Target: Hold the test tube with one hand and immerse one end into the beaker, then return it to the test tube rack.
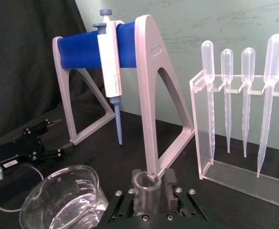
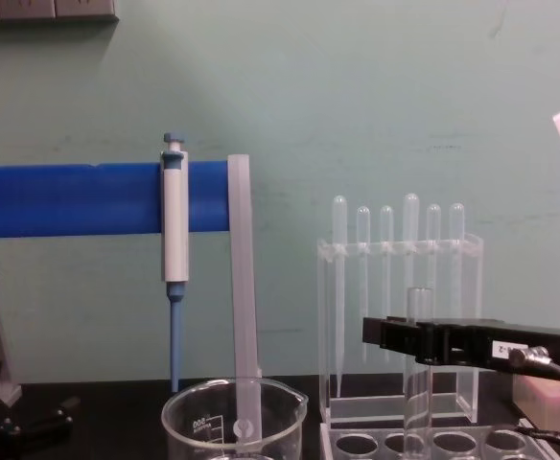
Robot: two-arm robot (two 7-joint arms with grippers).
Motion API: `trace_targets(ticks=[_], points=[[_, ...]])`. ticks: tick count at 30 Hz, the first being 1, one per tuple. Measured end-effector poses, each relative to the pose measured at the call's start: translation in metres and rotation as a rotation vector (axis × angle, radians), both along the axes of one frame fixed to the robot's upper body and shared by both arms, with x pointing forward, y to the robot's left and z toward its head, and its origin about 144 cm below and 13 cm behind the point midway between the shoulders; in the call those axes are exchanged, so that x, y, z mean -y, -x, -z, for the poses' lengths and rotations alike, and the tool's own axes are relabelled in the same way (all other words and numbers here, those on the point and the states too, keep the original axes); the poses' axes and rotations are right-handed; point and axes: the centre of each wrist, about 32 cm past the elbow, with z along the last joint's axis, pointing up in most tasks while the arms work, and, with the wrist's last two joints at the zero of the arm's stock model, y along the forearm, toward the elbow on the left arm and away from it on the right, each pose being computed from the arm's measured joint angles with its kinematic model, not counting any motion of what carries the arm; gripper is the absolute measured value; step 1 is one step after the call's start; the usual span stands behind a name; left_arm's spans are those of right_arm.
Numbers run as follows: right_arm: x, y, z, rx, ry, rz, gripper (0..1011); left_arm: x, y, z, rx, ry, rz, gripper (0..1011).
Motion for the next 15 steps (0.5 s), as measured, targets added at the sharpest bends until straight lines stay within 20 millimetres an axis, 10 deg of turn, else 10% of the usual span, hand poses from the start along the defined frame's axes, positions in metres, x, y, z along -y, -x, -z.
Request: trace_targets(ticks=[15], points=[[0.0005,0.0036,-0.0064,0.028,-0.003,0.0,135,0.0,0.0,0.0,0.0,0.0,0.0,1000]])
